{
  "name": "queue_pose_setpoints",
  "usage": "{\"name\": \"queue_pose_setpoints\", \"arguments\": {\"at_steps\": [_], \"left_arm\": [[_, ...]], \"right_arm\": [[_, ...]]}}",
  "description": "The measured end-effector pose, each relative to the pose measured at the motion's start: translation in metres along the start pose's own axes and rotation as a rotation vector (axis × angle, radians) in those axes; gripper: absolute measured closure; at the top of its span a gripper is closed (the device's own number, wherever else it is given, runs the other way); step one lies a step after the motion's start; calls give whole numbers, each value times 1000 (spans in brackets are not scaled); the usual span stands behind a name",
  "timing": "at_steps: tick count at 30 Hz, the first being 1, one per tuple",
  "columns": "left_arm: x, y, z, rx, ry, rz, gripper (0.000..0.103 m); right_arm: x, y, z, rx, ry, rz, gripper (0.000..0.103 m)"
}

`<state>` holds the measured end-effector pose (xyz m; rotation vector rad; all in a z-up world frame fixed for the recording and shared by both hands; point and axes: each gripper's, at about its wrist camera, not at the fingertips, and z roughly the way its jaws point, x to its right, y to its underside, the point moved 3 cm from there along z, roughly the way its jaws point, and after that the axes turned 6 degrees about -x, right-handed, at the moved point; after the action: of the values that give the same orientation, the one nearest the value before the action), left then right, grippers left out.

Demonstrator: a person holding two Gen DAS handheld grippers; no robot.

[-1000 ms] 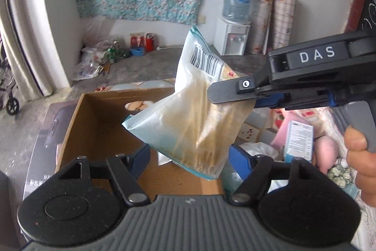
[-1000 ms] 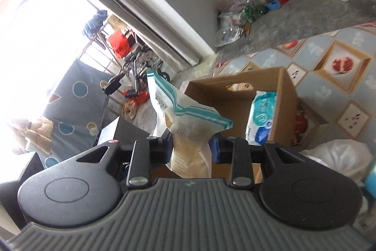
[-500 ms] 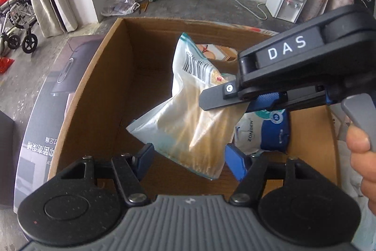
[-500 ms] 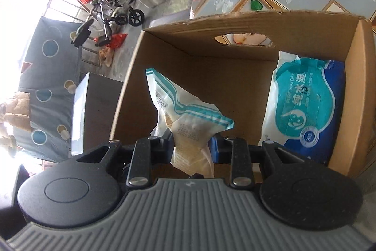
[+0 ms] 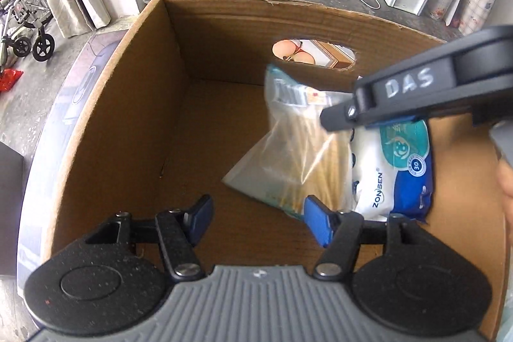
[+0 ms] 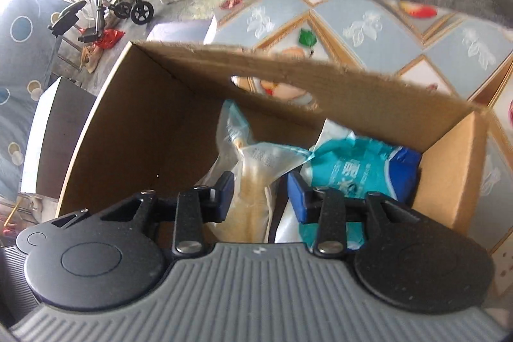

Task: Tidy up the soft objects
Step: 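Lower the swab bag beside the wipes pack and open the right gripper, then reach the right gripper to the blue-and-white carton and grasp it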

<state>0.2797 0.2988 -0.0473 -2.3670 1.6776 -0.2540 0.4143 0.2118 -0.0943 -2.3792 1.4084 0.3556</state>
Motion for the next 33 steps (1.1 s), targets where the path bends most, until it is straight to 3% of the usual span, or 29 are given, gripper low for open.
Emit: {"name": "queue_pose_setpoints", "arguments": {"at_steps": [5, 13, 21, 26, 33], "left_arm": [[5, 4, -2, 2, 0, -10, 39], [15, 15, -35, 72, 30, 7, 38], [53, 45, -106, 233, 89, 89, 18], [98, 60, -138, 287, 199, 190, 7], [187, 74, -141, 289, 320, 365, 5]], "right_arm": [[2, 0, -16, 83, 31, -14, 63], [8, 29, -59, 180, -80, 51, 63], [31, 94, -152, 288, -153, 77, 52], [81, 149, -219, 379, -119, 150, 41], [192, 239, -274, 460, -7, 363, 41]]}}
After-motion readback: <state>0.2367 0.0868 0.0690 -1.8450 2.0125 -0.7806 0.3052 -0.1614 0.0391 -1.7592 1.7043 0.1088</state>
